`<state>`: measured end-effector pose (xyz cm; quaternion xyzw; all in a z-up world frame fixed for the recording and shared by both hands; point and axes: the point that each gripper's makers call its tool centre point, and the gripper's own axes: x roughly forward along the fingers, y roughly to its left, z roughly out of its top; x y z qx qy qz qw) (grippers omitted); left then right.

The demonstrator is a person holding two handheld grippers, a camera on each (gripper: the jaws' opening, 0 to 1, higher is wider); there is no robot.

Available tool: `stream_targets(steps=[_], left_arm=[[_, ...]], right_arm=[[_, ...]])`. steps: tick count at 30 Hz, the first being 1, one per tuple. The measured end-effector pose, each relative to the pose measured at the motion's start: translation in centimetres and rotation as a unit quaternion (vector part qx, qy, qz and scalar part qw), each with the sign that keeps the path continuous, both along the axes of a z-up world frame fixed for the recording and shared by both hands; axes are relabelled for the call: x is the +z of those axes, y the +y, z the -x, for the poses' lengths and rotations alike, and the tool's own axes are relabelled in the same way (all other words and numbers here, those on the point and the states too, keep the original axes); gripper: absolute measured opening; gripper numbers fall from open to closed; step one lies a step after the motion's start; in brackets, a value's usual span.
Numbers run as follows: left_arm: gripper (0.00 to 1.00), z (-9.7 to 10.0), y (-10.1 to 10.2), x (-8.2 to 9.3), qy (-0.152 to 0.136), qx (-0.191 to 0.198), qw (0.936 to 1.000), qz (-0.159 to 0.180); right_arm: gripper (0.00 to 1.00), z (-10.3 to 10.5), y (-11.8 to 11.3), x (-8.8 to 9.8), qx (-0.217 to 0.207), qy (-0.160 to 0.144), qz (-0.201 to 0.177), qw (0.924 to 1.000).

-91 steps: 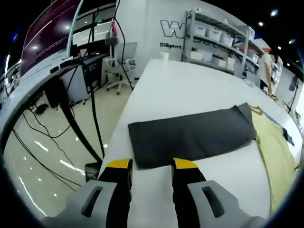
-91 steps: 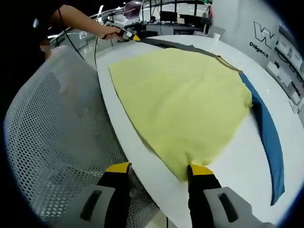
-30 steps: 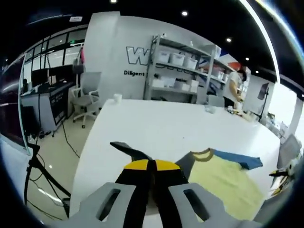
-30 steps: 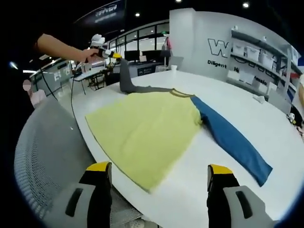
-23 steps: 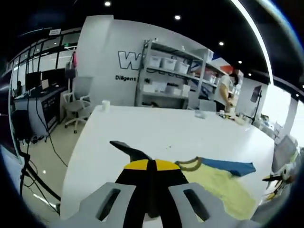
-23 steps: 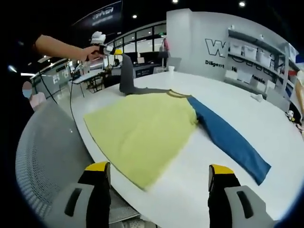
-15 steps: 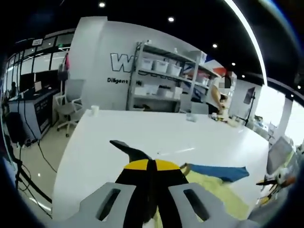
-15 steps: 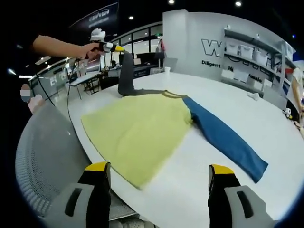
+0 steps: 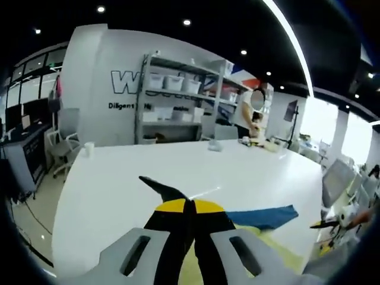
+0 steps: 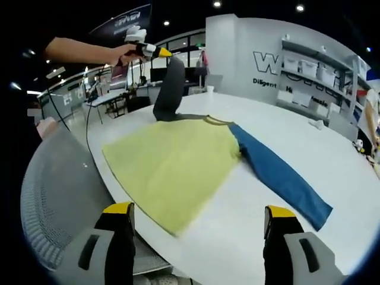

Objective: Fold the garment on the visible template until the final outline fits inside the template.

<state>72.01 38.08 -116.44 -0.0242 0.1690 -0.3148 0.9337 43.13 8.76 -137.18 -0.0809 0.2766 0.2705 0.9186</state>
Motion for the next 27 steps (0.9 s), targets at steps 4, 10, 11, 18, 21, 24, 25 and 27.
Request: stream_targets(steps=[4,10,11,18,21,24,25,27], left_arm=[[0.01,0.0,-1.7,0.0,0.001,-0.016,0.9998,-0.008],[0.00,0.1,-4.3,-0.7,0.012,-0.034,0.9992,-0.016],[0.00,0.1,-4.5,-0.7,0.013,-0.036,0.9991,-0.017],[0.00,-0.3,-6.4,-1.9,0.023,-0.030,0.9990,-0.022],[0.00,-0.9,-6.9,-2.2,0.028,-0.015,0.9994,-0.016],[0.00,-1.2,-7.6,-2.7,0.026,-0.013,0.9993,-0.023],[0.00,-1.3,-7.8,-2.8,0.028,-0.013,0.9993,-0.023],[0.00,-1.4,-8.3,-3.2,0.032,-0.014,0.9992,-0.021]], right_arm=[[0.89,0.2,-0.4,0.0,-0.006,0.000,-0.001,1.0000],[0.89,0.6,-1.4,0.0,-0.020,0.003,0.001,0.9998],[0.89,0.6,-1.5,0.1,-0.023,0.002,0.000,0.9997],[0.89,1.3,-2.4,0.3,-0.034,0.001,0.001,0.9994],[0.89,1.5,-2.8,0.4,-0.040,0.001,0.000,0.9992],[0.89,1.7,-3.2,0.6,-0.044,0.000,0.003,0.9990],[0.89,1.8,-3.4,0.6,-0.045,0.000,0.004,0.9990],[0.89,1.9,-3.6,0.7,-0.049,0.000,0.004,0.9988]])
